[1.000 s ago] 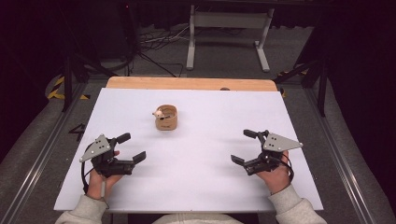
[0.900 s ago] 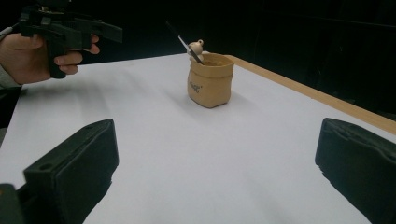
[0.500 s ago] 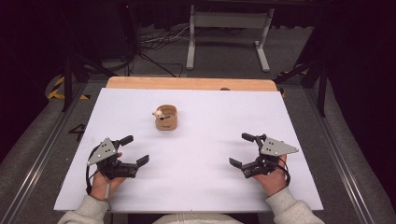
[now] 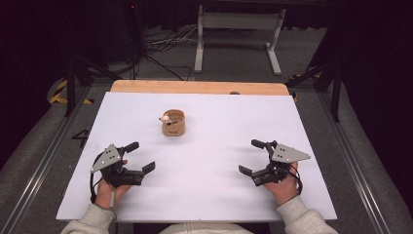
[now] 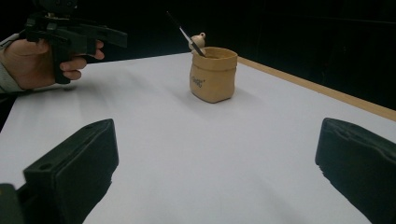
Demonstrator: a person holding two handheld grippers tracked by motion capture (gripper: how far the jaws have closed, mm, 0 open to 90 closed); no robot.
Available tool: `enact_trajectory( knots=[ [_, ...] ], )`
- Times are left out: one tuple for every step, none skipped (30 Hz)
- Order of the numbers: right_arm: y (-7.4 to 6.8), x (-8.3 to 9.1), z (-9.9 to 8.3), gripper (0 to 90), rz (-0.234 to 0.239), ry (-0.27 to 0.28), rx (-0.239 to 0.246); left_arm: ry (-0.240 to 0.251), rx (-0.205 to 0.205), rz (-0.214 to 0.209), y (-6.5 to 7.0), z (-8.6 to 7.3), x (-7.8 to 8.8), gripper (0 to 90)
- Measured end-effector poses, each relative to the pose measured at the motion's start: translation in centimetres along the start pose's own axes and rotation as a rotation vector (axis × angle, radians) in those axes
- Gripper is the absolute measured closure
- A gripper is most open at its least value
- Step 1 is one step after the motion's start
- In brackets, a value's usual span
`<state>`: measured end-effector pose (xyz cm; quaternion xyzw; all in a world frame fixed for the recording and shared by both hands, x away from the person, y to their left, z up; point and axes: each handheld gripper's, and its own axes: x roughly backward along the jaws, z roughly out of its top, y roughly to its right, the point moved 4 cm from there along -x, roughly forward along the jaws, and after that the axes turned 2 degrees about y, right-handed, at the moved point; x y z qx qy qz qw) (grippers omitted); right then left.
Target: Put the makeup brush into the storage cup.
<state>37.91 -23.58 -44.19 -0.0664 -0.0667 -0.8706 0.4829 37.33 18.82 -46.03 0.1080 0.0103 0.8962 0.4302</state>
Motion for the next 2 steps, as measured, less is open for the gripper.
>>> enact_trajectory(
  knots=[
    [0.0, 0.0, 0.01, 0.0, 0.002, 0.002, -0.002, -0.003, -0.002, 0.004, -0.02, -0.01, -0.01, 2.4],
    [0.0, 0.01, 0.01, 0.0, 0.006, 0.003, -0.006, -0.002, 0.0, 0.005, 0.01, -0.02, -0.05, 2.4]
  ],
)
